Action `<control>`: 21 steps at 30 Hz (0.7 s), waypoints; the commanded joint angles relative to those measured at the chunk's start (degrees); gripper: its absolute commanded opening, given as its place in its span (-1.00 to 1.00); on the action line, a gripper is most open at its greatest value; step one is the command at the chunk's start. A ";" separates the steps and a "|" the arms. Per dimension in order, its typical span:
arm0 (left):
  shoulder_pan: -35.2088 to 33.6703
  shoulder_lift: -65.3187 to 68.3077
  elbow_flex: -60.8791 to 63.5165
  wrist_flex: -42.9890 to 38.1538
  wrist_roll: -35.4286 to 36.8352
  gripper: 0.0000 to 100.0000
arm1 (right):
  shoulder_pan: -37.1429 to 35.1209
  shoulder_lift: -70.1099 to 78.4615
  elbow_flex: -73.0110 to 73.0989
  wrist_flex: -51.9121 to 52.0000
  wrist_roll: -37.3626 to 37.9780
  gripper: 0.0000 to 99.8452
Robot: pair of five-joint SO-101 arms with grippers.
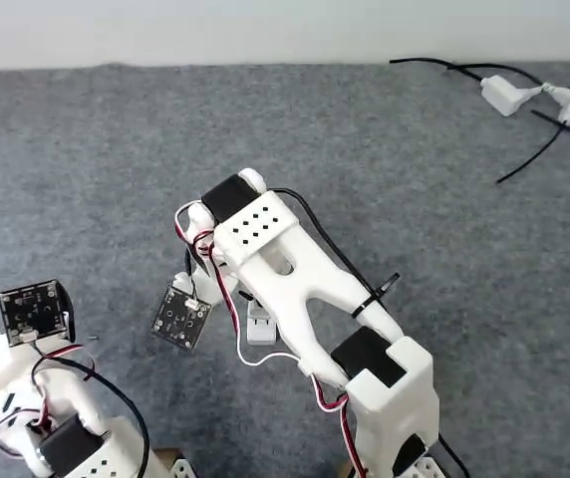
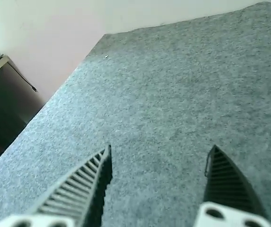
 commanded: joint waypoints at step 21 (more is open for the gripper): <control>0.00 -0.79 -0.75 -1.58 0.00 -0.38 | -0.13 3.38 0.44 2.24 -0.88 -0.98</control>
